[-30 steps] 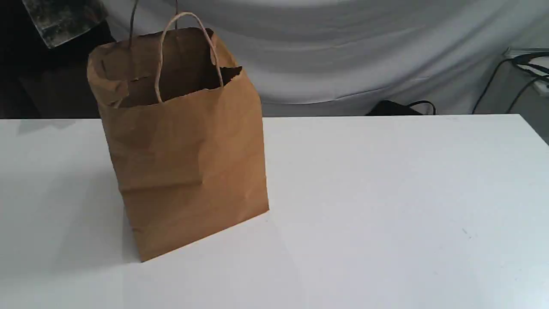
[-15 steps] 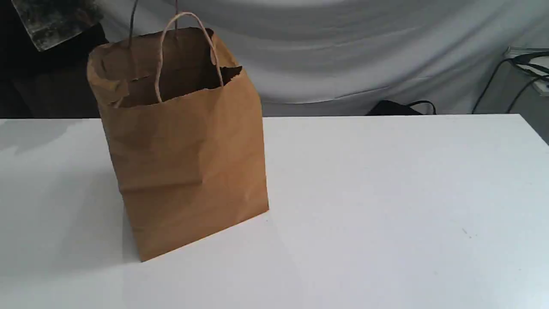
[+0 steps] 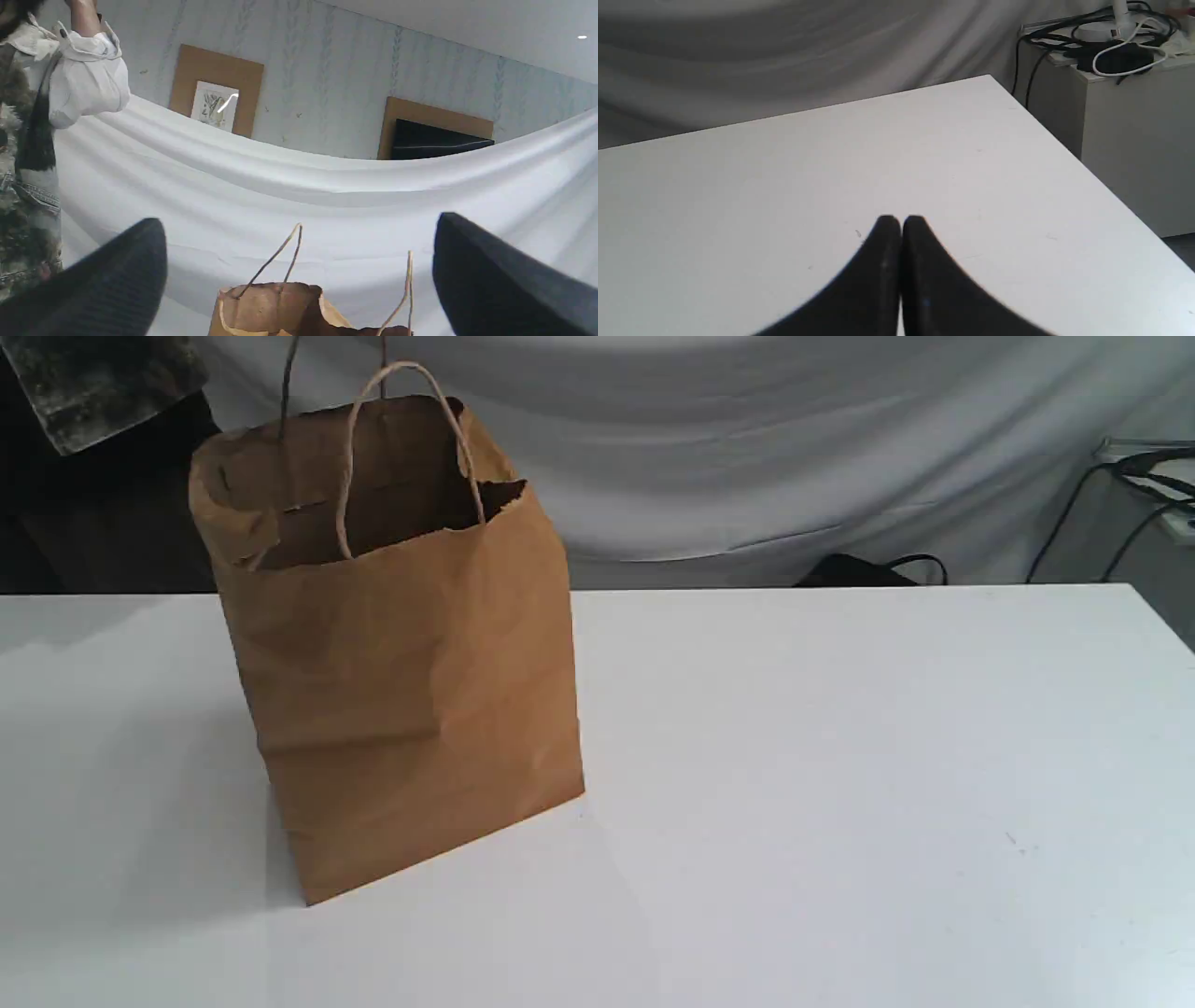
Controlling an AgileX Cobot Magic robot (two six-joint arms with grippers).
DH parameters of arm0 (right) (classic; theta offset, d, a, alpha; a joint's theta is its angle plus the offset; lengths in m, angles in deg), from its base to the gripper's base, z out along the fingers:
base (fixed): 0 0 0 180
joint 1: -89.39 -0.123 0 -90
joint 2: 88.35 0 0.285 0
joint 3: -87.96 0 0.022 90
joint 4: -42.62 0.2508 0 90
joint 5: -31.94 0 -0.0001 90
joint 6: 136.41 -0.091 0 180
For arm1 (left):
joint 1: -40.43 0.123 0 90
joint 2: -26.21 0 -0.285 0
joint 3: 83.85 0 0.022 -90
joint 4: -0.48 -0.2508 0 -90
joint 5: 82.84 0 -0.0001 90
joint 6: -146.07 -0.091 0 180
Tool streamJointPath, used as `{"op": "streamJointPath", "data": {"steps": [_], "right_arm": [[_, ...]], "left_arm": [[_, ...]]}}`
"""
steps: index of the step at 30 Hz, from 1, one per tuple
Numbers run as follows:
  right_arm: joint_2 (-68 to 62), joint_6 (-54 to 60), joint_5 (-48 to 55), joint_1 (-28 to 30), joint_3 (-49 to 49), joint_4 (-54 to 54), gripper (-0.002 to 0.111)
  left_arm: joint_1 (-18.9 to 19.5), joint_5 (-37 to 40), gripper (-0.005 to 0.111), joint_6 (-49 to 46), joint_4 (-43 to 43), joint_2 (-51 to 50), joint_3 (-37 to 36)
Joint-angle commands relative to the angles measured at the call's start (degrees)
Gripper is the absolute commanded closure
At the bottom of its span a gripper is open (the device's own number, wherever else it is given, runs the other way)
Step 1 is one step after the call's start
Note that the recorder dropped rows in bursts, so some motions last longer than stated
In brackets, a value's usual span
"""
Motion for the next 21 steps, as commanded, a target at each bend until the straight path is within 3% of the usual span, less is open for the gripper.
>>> {"op": "streamJointPath", "data": {"steps": [1,21], "right_arm": [[0.3,-0.2,-0.3,-0.2,-0.2,0.4,0.108],[0.3,-0.4,-0.3,-0.2,-0.2,0.4,0.108]], "left_arm": [[-0.3,0.1,0.028,0.4,-0.2,0.1,-0.5],[-0.3,0.0,0.028,-1.4,-0.6,0.1,-0.5]]}}
